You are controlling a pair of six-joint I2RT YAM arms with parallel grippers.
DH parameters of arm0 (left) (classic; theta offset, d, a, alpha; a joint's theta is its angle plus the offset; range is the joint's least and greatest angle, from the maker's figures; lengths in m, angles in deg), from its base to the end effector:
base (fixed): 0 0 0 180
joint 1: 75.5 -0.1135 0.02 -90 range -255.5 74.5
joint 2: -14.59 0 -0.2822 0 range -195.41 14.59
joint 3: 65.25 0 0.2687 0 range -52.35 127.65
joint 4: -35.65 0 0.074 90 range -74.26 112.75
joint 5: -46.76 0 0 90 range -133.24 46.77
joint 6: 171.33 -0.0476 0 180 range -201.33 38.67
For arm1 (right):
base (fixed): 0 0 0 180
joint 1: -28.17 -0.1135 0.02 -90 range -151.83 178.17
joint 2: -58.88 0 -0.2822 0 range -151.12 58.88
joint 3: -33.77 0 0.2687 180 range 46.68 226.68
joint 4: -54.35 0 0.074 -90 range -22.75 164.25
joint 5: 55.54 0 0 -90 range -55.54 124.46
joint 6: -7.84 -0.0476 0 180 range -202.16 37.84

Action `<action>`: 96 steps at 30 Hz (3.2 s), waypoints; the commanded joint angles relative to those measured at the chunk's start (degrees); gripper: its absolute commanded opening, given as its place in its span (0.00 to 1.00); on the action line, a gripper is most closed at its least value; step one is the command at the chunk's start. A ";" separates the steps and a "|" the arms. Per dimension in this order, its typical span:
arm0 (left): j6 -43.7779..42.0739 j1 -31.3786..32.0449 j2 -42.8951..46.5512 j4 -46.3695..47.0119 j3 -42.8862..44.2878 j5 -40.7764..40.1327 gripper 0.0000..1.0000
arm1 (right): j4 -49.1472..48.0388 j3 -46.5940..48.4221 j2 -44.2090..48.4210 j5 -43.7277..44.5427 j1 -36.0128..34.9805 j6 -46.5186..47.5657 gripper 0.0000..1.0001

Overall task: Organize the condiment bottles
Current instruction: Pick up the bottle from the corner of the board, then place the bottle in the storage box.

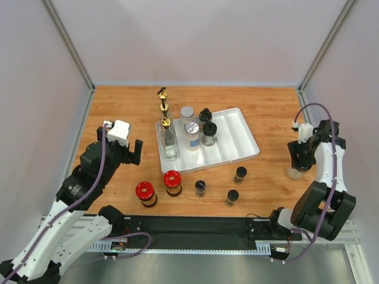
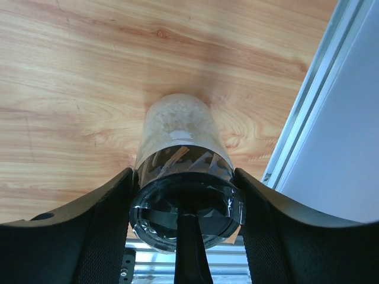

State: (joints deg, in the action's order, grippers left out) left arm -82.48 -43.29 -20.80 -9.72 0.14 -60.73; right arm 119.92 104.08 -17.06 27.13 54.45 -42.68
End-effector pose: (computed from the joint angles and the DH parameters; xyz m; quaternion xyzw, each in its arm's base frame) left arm 0.1242 -0.0613 0.3796 0.1373 0.7794 -0.0439 0.6096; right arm 0.2339 -0.1087 0.2461 -0.1235 0.9768 -0.0355 0.1711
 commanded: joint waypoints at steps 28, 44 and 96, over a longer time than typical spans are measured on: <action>1.85 -0.30 6.92 3.29 -8.81 -6.58 1.00 | 15.45 42.60 -4.12 1.53 -47.63 -11.62 0.11; 1.67 -0.30 6.92 3.38 -9.16 -7.46 1.00 | 14.40 45.25 -11.24 2.24 -59.50 -13.56 0.12; 1.32 -0.30 7.36 3.55 -9.42 -7.55 1.00 | -0.63 32.68 -26.71 12.26 -66.62 -12.85 0.20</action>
State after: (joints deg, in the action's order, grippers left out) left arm -81.41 -43.36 -13.85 -7.67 -9.17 -67.77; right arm 122.61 136.80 -43.25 37.73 -11.93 -55.38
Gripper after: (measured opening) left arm 0.996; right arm 0.650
